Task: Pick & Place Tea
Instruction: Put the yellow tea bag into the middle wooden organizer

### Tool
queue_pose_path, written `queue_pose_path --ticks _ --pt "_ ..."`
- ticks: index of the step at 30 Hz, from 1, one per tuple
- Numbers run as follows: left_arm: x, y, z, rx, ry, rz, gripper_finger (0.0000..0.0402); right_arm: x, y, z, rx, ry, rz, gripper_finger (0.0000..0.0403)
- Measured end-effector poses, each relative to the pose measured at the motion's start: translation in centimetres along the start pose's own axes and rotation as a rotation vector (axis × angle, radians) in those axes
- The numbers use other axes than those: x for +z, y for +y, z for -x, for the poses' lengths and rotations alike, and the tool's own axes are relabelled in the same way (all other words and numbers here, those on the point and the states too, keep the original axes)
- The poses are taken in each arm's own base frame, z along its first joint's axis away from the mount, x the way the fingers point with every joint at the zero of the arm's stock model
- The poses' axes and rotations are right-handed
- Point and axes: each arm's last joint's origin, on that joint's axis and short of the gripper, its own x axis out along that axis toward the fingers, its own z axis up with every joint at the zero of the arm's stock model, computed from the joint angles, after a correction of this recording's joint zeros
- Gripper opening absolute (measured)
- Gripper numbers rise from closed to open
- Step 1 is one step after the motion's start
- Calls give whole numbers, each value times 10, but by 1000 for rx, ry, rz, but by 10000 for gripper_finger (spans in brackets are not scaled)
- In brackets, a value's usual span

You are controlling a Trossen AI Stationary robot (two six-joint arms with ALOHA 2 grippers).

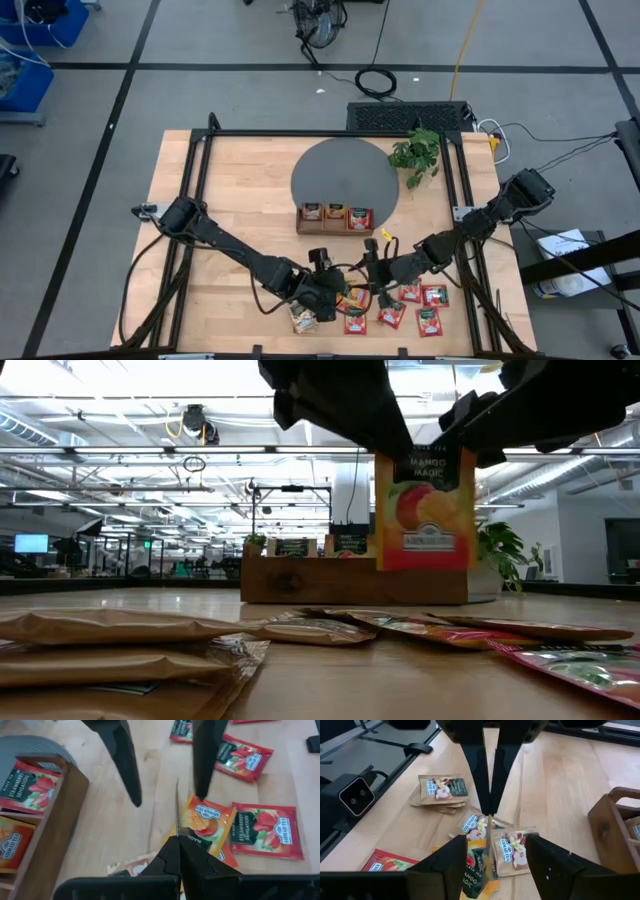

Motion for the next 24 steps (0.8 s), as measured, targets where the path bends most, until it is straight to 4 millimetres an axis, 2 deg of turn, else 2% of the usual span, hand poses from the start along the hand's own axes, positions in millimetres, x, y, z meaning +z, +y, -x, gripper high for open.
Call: queue_pose_path --ticks 13,24 --pt "0 0 0 -3 -1 3 0 -2 -7 -2 24 32 -14 135" --pt "3 7 -3 6 2 10 0 -3 -12 -4 55 51 -22 12"
